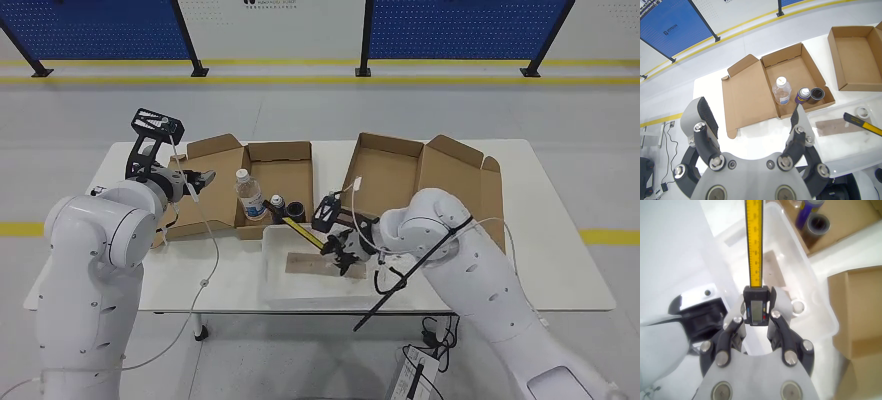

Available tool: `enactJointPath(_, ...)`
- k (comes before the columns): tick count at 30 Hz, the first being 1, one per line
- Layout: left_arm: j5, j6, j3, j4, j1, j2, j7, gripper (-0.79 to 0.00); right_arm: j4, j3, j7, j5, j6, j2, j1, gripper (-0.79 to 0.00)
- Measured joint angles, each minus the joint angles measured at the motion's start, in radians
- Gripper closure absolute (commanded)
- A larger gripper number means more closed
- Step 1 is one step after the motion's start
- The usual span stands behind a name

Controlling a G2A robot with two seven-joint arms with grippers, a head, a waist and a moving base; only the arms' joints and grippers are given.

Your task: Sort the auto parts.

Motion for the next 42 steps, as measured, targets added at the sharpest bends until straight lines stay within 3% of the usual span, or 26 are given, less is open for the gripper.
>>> enactJointPath(19, 0.000, 0.000, 0.000, 0.000, 0.000, 0.000, 0.000, -0.785, 0.002, 0.066, -0.101, 0.247, -0.112, 0.036, -0.066, 0.000)
enactJointPath(33, 0.000, 0.000, 0.000, 0.000, 0.000, 0.000, 0.000, -0.785, -0.015, 0.050, -0.120, 0.228, -0.083, 0.053, -0.062, 0.000)
enactJointPath(42, 0.000, 0.000, 0.000, 0.000, 0.000, 0.000, 0.000, -0.785, -0.042, 0.089, -0.158, 0.110, 0.017, 0.068, -0.043, 0.000)
